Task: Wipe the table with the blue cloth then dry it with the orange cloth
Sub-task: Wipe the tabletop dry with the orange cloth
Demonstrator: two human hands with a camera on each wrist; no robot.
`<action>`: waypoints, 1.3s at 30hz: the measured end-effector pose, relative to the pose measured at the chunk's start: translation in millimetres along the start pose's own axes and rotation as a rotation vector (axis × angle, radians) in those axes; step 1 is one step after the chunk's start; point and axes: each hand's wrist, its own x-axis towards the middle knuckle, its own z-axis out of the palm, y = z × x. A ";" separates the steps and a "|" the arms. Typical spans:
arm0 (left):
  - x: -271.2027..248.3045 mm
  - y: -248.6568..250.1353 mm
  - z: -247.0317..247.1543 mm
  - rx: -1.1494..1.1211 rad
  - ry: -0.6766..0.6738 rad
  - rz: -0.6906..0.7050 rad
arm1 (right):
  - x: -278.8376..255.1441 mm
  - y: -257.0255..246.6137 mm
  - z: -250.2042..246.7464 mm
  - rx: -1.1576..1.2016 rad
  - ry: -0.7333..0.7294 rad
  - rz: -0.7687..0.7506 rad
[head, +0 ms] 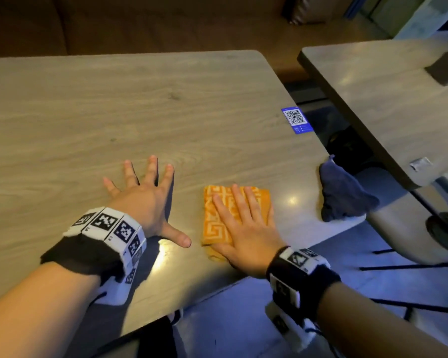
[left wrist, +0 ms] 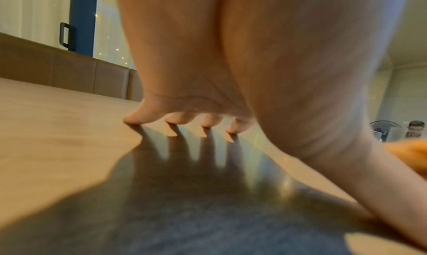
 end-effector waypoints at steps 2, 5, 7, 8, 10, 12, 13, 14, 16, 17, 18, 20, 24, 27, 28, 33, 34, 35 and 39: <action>0.3 -1.6 1.8 -0.004 0.011 0.006 | -19.8 18.6 6.4 -0.019 -0.003 -0.043; 3.3 -3.3 4.3 0.013 0.031 0.004 | -1.3 34.5 -1.4 0.018 0.043 0.131; 4.3 -2.7 5.0 0.015 0.026 0.000 | -2.2 24.8 -0.9 0.064 0.061 0.206; 4.8 -2.7 5.3 0.019 0.026 0.002 | -13.9 17.9 3.2 0.070 0.066 0.182; 5.8 -4.1 5.7 0.018 0.028 0.012 | -49.6 10.4 13.9 0.017 0.079 0.084; 4.7 -6.0 6.8 0.005 0.022 0.015 | -78.5 22.6 21.6 -0.029 0.062 0.074; 5.1 -6.9 7.6 0.006 0.021 0.018 | -85.4 33.2 21.6 -0.029 0.049 0.094; 6.0 -7.9 8.2 0.011 0.021 0.022 | -87.6 42.8 21.1 -0.027 0.040 0.108; 6.9 -7.0 7.9 0.018 0.011 0.020 | -82.8 55.0 17.8 -0.042 0.033 0.104; 7.2 -5.4 7.3 0.025 0.004 0.018 | -75.9 58.7 17.1 -0.040 0.034 0.104; 6.9 -4.1 6.6 0.031 -0.002 0.012 | -64.4 60.7 16.1 -0.039 0.032 0.117; 8.1 -2.0 4.8 0.042 -0.020 -0.008 | -26.6 64.1 10.8 -0.023 0.039 0.173; 4.9 0.1 -1.0 0.043 -0.038 -0.017 | 28.7 65.2 -8.1 0.024 0.031 0.260; 5.9 -1.1 -1.7 0.043 -0.033 -0.005 | -2.8 55.5 -6.1 0.020 0.074 0.220; 5.7 -1.6 -0.7 0.041 -0.033 -0.002 | -10.2 56.3 -2.9 0.031 0.030 0.205; 11.7 -1.1 -2.0 0.054 0.022 0.006 | 71.3 64.2 -20.0 0.014 0.022 0.224; 19.1 -0.8 -9.9 0.053 0.050 0.017 | 100.1 62.8 -25.9 0.018 0.045 0.243; 27.1 1.2 -21.3 0.042 0.067 0.040 | 124.2 59.7 -32.9 0.022 0.055 0.261; 77.4 3.9 -79.1 -0.017 0.073 0.093 | 145.6 54.0 -37.2 -0.018 0.059 0.232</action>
